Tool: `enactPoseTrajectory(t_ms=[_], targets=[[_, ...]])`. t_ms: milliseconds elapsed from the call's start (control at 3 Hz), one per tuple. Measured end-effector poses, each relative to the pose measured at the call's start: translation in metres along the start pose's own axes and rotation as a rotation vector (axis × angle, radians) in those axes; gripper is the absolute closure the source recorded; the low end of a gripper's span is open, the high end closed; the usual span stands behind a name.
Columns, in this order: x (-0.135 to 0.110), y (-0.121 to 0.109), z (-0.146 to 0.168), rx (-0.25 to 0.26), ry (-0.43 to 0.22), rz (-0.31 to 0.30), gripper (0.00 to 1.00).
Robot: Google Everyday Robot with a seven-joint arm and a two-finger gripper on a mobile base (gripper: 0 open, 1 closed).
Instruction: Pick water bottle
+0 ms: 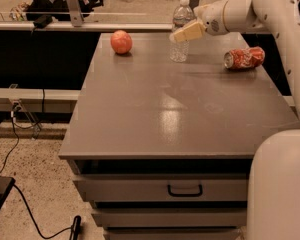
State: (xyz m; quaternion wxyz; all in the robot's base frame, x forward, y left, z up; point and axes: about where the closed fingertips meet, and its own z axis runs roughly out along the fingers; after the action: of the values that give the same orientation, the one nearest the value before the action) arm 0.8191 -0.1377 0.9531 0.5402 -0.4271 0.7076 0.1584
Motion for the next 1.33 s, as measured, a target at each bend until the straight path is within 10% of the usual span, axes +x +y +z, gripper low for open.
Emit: enactPoseTrajectory(t_ms=[1000, 1333], targets=[[0.010, -0.001, 0.026, -0.077, -0.170, 0.125, 0.87], [-0.001, -0.006, 0.010, -0.080, -0.204, 0.158, 0.85]])
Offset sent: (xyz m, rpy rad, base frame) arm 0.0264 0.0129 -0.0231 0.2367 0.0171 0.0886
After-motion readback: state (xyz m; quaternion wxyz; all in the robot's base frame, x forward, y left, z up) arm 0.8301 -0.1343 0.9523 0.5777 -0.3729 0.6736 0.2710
